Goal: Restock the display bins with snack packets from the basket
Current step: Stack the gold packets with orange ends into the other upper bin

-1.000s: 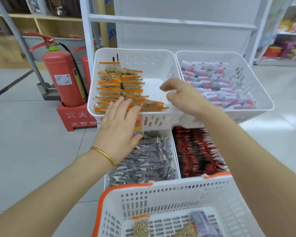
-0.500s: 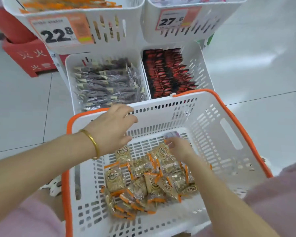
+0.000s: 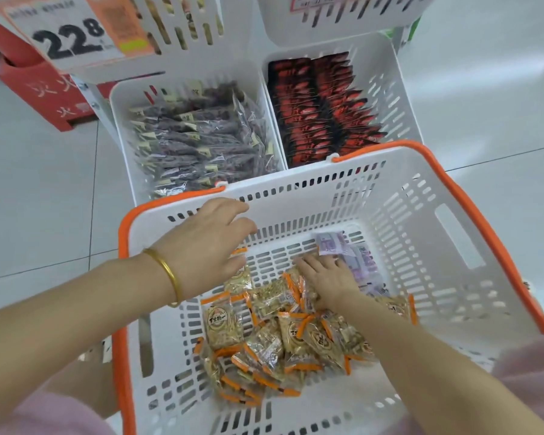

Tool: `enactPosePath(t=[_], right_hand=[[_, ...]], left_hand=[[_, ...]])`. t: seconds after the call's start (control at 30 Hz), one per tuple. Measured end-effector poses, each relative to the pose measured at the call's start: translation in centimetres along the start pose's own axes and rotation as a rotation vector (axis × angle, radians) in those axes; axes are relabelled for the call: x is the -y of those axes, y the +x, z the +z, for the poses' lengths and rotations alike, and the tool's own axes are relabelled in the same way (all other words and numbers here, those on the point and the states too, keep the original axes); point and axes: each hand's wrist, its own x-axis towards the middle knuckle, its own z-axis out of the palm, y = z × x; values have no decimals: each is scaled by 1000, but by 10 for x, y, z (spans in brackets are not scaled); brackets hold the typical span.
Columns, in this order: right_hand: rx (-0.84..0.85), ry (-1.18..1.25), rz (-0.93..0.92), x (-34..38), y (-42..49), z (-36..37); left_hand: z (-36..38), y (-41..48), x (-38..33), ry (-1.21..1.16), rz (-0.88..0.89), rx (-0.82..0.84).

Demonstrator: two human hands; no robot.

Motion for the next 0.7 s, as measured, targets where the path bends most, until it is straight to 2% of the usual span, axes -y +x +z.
enactPosePath(t=[0.13,0.2,0.3,0.37,0.47,0.53,0.63,0.7], right_hand=[[-87,-62,40,6,-6,-1],[-169,3,60,10,-13,-1],[-261,256,132,13,-22,-18],[-305,591,163,14,-24,-47],[-250,1229,13,22,-35,-112],[-209,1467,-144,29,-51,-153],[-236,1572,-268,39,-69,-191],[-282,1556,-284,46,-75,-204]], left_hand=[[3,5,0,15,-1,15],[3,6,0,26,0,29],[2,6,1,-47,-27,55],[-2,7,2,-155,-72,54],[-13,8,4,-453,-251,21],[-23,6,7,-778,-405,-5],[-44,-7,7,-1357,-533,-69],[-55,-15,9,-1463,-511,-118]])
